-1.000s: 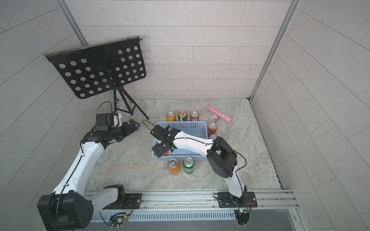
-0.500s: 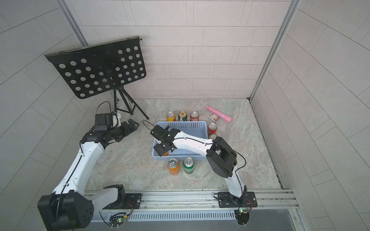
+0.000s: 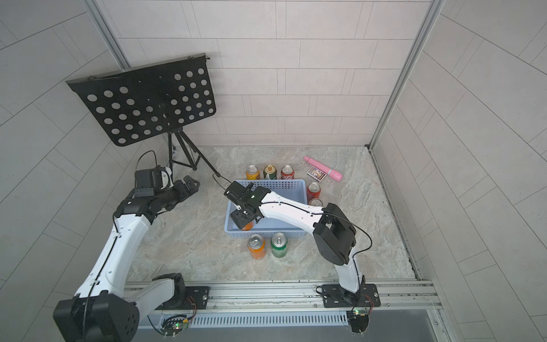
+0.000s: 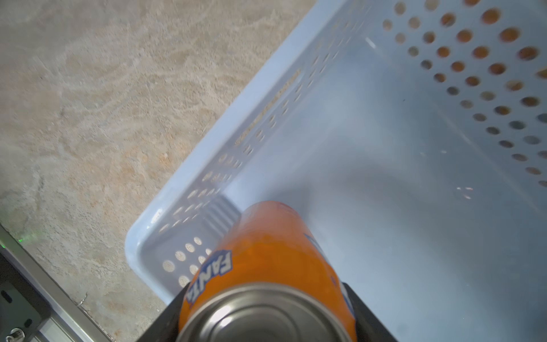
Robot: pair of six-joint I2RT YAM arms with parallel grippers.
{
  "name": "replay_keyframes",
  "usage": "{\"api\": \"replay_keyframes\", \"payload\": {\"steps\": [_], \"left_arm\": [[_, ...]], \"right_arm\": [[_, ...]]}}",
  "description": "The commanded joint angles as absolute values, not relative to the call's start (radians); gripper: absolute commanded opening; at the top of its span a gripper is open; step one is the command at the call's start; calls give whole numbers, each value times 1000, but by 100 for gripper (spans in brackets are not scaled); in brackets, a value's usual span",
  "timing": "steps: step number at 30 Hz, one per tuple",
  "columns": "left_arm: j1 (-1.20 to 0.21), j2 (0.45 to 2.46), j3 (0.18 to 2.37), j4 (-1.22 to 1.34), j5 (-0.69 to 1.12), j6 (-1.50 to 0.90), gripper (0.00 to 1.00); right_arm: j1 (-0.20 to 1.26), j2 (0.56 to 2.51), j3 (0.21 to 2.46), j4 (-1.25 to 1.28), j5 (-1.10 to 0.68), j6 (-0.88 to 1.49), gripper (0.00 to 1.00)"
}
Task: Take out the drinks from the basket
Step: Pick up the drink from the basket, then place the drink at the center of the board.
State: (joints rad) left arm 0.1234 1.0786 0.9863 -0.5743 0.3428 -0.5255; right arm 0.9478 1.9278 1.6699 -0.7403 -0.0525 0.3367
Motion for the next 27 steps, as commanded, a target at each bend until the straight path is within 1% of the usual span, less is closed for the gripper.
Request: {"api": "replay_keyframes", "payload": {"steps": [1, 5, 11, 18, 27], "left_arm": [[137, 1056, 962, -577, 313, -536, 100], [151, 1051, 959, -578, 308, -543, 100], [185, 1012, 958, -600, 238, -548, 100], [197, 1005, 948, -587, 255, -555, 100], [207, 1005, 947, -584, 275, -555, 100]], "right_arm": [[943, 1832, 1767, -720, 3, 336, 32], [942, 1876, 1902, -754, 7, 320, 32], [943, 1985, 2116, -827, 37, 287, 32], [945, 2157, 2344, -869, 0, 264, 32], [946, 2332, 2495, -871, 11, 258, 32]]}}
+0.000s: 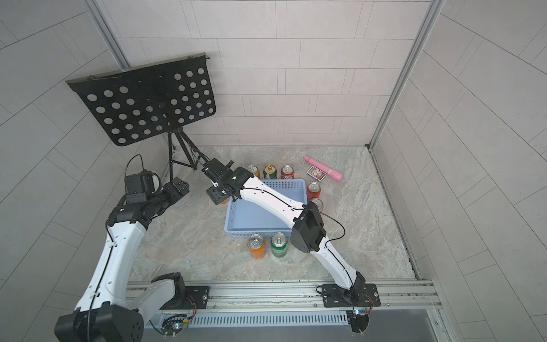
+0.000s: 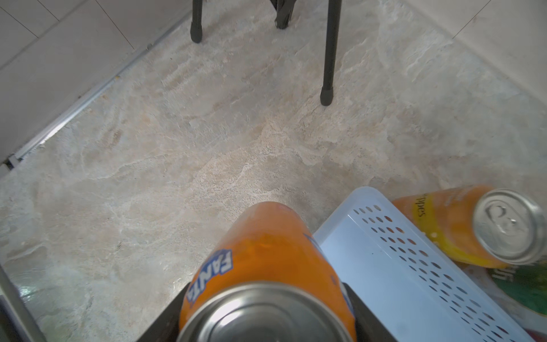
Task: Take out the drinks from the basket
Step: Place the drink at the center of the board.
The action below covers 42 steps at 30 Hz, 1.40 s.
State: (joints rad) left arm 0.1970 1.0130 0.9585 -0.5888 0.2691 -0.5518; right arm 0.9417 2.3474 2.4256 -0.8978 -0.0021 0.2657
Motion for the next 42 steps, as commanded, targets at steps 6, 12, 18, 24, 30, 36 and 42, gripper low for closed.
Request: {"api": "replay_keyframes", "payload": {"steps": [6, 12, 18, 24, 30, 36, 42], "left_arm": [[221, 1008, 944, -575, 291, -564, 100], [243, 1010, 931, -557, 318, -583, 100], [264, 1018, 925, -544, 344, -595, 100], [283, 1036, 923, -534, 392, -604, 100], [290, 1050, 923, -528, 420, -603, 100], [298, 1051, 923, -526, 430, -602, 100], [300, 1051, 924, -526, 424, -600, 100]], "right_arm": [[948, 2386, 2503, -866, 10, 281, 32], [953, 2433, 2506, -840, 38, 286, 32], [953, 2481, 2508, -805, 61, 303, 32], [954, 2519, 2508, -786, 70, 316, 32], [960, 2536, 2507, -784, 61, 316, 53], [962, 2523, 2507, -780, 69, 324, 81], [960, 2493, 2507, -782, 81, 313, 92]]}}
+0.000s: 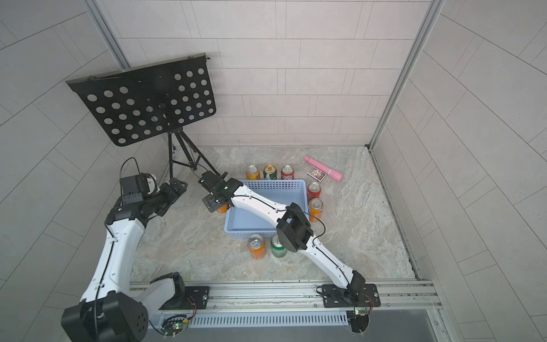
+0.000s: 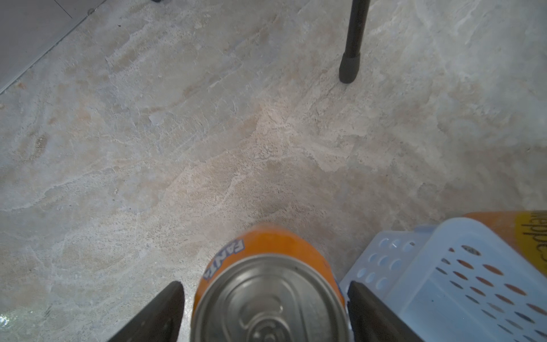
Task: Take out the drinks from the basket
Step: Place the drink at the center of the board, then reset both arms
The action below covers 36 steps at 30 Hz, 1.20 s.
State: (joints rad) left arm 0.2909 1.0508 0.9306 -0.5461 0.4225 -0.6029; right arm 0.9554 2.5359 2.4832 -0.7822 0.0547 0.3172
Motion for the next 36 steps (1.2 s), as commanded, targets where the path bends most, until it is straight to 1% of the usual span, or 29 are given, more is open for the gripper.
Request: {"api": "replay_keyframes", "payload": {"steps": [1, 6, 9, 12, 16, 21, 24, 28, 33, 36], "left_arm": [[300, 1050, 923, -526, 423, -598, 100], [304, 1052, 925, -530, 414, -591, 100], [305, 1059, 925, -530, 416, -589, 100], [305, 1063, 928, -528, 431, -577, 100], [305, 1050, 929, -511, 454, -547, 100], [300, 999, 904, -493, 400, -535, 100], [290, 991, 887, -468, 387, -539, 100], [265, 997, 870, -422, 363, -532, 100], [170, 961, 865, -436, 135, -474, 100], [71, 916, 794, -354, -31, -464, 100]], "right_arm": [[960, 2486, 2507, -785, 86, 314, 92], [958, 2424, 2505, -786, 117, 311, 93], [956, 2354, 2491, -769, 155, 299, 93], [953, 2251, 2406, -708, 177, 279, 93], [940, 2066, 2199, -583, 184, 267, 94], [901, 1795, 1836, -375, 182, 251, 96], [865, 1626, 1623, -291, 218, 244, 99], [813, 1424, 1375, -237, 283, 194, 100], [777, 1198, 1105, -162, 459, 118, 100], [729, 1078, 959, -132, 533, 134, 100]]}}
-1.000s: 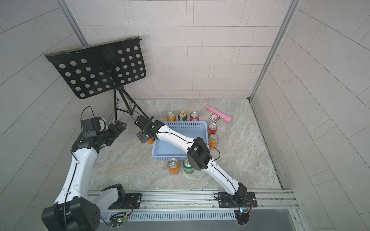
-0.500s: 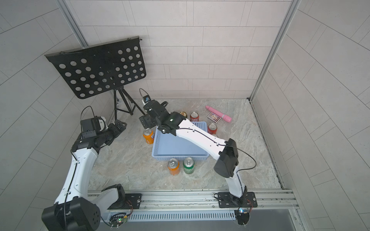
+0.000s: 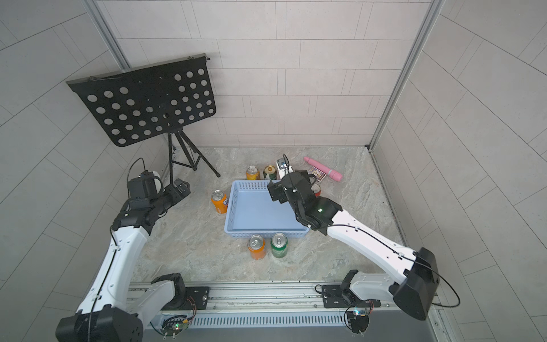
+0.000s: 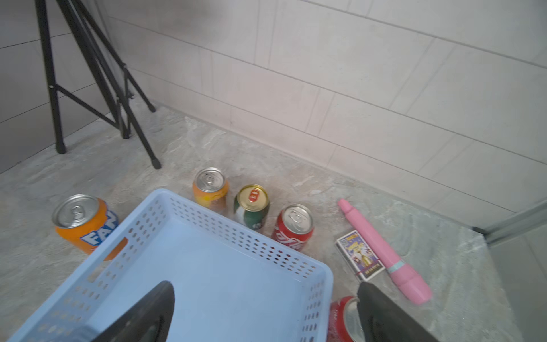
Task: Take out the drinks from the basket
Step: Reset both arms
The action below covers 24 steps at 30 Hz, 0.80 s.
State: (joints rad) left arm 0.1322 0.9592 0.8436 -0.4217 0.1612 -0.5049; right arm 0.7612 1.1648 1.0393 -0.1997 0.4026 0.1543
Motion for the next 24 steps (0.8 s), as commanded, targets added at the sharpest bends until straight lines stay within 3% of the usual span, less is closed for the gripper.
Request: {"api": "replay_keyframes", "payload": {"steps": [1, 7, 11, 19, 24], "left_arm": [[24, 902, 776, -327, -97, -447, 100], [-251, 907, 706, -230, -561, -417, 100], [-324, 876, 557, -87, -811, -414, 100], [-321, 1031, 425, 190, -988, -300, 100], [-315, 1177, 374, 441, -952, -213, 100]], "right_arm": [[709, 1041, 914, -132, 546, 148, 100], [582, 861, 707, -133, 663, 215, 100], [527, 713, 583, -126, 688, 221, 100], [419, 574, 437, -74, 752, 245, 100], [370, 625, 402, -6, 767, 225, 100]]}}
